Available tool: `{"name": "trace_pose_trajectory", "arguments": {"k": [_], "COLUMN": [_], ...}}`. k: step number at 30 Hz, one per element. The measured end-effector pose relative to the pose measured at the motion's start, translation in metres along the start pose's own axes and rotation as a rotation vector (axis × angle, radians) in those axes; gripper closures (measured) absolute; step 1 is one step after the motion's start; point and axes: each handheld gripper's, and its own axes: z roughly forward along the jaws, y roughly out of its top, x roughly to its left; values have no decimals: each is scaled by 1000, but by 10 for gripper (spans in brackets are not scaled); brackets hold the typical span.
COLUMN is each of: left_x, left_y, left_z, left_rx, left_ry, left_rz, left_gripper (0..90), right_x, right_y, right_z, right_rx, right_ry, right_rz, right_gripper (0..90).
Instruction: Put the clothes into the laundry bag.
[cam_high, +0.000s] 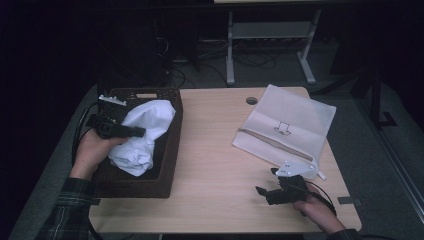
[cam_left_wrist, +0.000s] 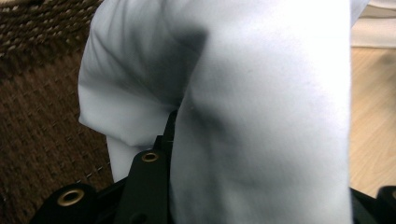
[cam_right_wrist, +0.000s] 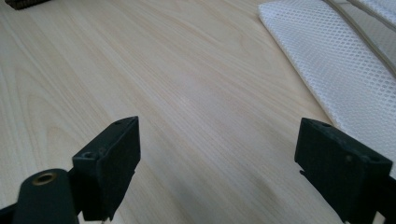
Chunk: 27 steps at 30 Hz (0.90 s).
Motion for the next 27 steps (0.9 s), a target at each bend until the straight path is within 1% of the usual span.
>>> {"name": "trace_pose_trajectory", "arguments": {"k": [5,10,15,16,17,18,20,24,27], "left_x": [-12,-25,-38,-38,-46,-46,-57,-74,-84], "left_y": [7,15,23,23,26,26,31,38,41], "left_z": [-1,-4,-5,-5,-5,-5,-3,1,6], "left_rx": [-16,-39,-60,-60,-67,-67,-74,-80,-86], "left_ry": [-27,-39,-63,-63,-77,-77,-102,-130,-146], "left_rz": [25,50,66,66,82,82,105,141,149], "left_gripper": [638,638,638,638,638,638,638,638,638], "right_x": [0,0,-1,-1,-1,-1,-1,-1,-1], "right_y": [0,0,0,0,0,0,0,0,0], "right_z": [0,-1,-1,-1,-2,-2,-2,-2,-2], "right_rx": [0,-3,-6,-6,-7,-7,-8,-9,-9], "right_ry": [-1,-3,-4,-4,-4,-4,-4,-3,-3], "right_rz": [-4,-7,-8,-8,-8,-8,-8,-7,-10], "right_gripper": [137,136,136,136,136,136,136,136,136]}}
